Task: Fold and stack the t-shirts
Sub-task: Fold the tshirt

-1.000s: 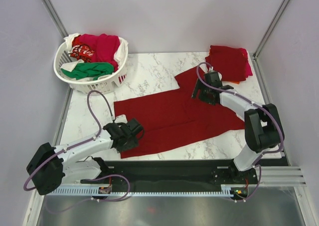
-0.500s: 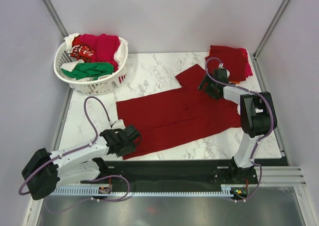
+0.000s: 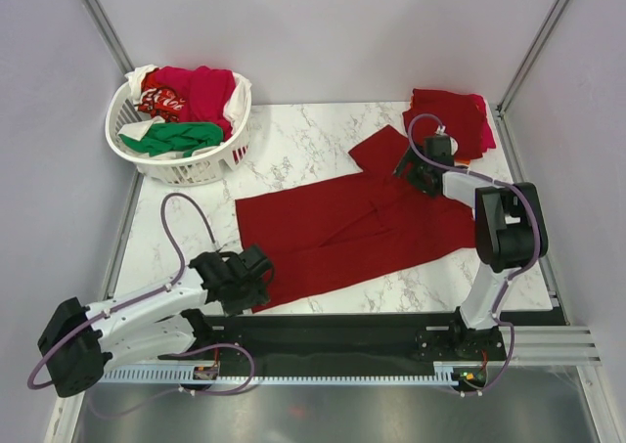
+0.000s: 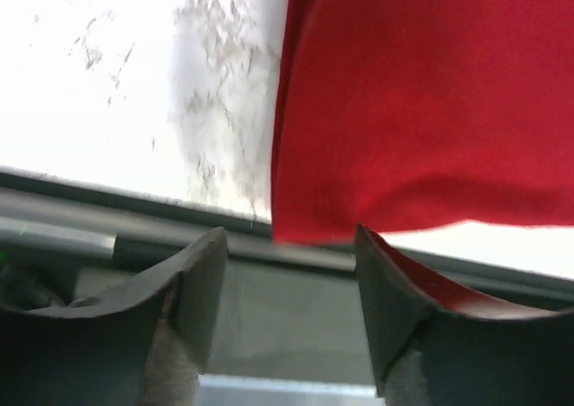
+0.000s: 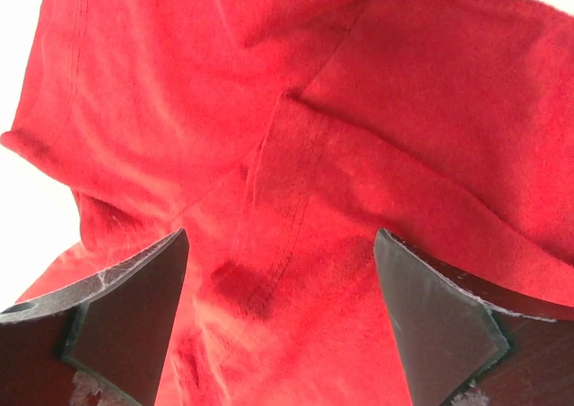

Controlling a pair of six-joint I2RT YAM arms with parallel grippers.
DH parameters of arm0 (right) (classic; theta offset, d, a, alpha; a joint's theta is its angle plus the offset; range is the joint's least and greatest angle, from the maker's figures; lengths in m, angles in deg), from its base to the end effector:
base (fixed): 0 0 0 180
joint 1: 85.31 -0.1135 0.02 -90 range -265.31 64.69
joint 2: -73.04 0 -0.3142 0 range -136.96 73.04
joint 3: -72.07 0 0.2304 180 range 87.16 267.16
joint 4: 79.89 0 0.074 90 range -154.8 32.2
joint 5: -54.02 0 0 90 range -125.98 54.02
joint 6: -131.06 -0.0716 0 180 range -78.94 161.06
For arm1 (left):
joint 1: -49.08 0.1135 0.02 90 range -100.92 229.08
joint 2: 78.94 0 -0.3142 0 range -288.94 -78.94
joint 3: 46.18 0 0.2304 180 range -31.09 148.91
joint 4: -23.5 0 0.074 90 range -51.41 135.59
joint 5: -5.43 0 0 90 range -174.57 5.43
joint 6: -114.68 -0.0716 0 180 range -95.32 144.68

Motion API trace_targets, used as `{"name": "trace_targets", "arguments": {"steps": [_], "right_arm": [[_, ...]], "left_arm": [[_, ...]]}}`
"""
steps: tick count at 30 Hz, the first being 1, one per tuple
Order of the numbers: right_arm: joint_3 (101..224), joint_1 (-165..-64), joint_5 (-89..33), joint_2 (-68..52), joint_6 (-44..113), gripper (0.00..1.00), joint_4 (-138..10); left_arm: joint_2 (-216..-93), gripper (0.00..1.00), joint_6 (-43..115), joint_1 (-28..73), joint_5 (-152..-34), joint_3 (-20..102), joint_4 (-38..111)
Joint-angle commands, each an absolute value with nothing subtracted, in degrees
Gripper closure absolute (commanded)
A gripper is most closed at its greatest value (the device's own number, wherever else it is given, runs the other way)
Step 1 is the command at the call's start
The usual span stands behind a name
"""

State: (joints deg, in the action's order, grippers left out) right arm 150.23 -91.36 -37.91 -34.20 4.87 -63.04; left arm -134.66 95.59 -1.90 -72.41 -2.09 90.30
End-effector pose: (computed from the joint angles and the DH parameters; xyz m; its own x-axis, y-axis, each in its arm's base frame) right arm 0.4137 0.0414 0.1970 -0.6251 0.5272 -0.5756 0.3557 0.8488 0.3912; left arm 0.0732 -0.0663 0.1856 -0.8943 -0.3637 -0.2606 -0.3432 0.9313 -0.1220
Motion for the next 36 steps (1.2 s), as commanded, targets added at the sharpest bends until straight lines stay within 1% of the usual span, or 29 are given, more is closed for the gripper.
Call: {"name": "trace_targets", "arguments": {"steps": [1, 3, 4, 5, 6, 7, 9, 10, 11, 13, 16, 17, 18, 22, 27, 31, 36], "right_arm": [[147.98, -92.16, -36.25, -32.44, 6.43, 0.06, -56.71], [149.38, -93.74, -36.06, -30.86, 7.65, 0.04, -55.4], [150.0, -95.49, -36.76, -28.94, 8.09, 0.04, -53.48], [151.13, -96.46, -37.81, -27.87, 8.88, 0.03, -52.41], [151.67, -97.34, -38.95, -26.73, 9.06, 0.02, -49.97], [152.19, -98.92, -41.05, -24.37, 9.41, 0.02, -48.81], [152.81, -99.9, -43.0, -21.72, 9.77, 0.02, -46.7], [152.64, -100.6, -43.79, -18.84, 9.94, 0.02, -44.86], [152.12, -100.69, -43.89, -17.33, 10.12, 0.02, -44.24], [151.15, -100.78, -43.54, -13.21, 10.64, 0.02, -41.87], [148.52, -100.96, -41.96, -7.15, 11.44, 0.02, -39.75], [147.29, -101.13, -41.17, -5.47, 11.61, 0.02, -39.57], [146.15, -101.13, -39.94, -3.71, 11.7, 0.02, -39.4], [138.6, -101.66, -37.04, 6.3, 12.14, 0.02, -38.43], [134.89, -101.75, -36.15, 13.87, 12.93, 0.02, -34.92], [133.83, -101.75, -36.15, 16.87, 13.98, 0.02, -32.72], [135.94, -101.75, -36.5, 16.88, 14.86, 0.02, -30.61]], "left_arm": [[-132.99, 0.31, 94.91, -2.24, -73.5, 7.39, 95.9], [-133.95, 0.25, 92.63, -2.24, -70.78, 11.87, 97.48], [-134.48, 0.24, 89.49, -2.24, -69.38, 14.33, 98.0], [-135.18, 0.22, 87.63, -1.98, -65.63, 18.88, 98.36], [-136.32, 0.18, 85.61, -1.46, -63.59, 21.19, 98.97], [-138.24, 0.16, 81.67, 0.98, -61.56, 25.12, 99.24], [-140.63, 0.14, 77.52, 5.55, -57.86, 28.22, 98.37], [-142.64, 0.14, 72.45, 8.54, -57.68, 29.81, 96.79], [-143.53, 0.15, 69.01, 14.92, -60.46, 30.08, 93.91], [-145.98, 0.2, 62.77, 23.28, -63.2, 29.82, 85.91], [-150.2, 0.24, 56.35, 29.72, -65.5, 30.08, 77.04], [-153.96, 0.25, 55.62, 31.23, -67.5, 30.61, 75.78], [-155.82, 0.27, 55.01, 32.29, -68.3, 31.22, 74.47], [-164.44, 0.29, 52.28, 35.1, -68.66, 34.73, 68.83], [-173.14, 0.32, 51.75, 38.0, -69.63, 38.34, 66.02], [-177.19, 0.34, 52.01, 40.99, -72.62, 38.61, 62.94], [-180.54, 0.35, 53.41, 41.79, -74.37, 38.26, 60.92]]}}
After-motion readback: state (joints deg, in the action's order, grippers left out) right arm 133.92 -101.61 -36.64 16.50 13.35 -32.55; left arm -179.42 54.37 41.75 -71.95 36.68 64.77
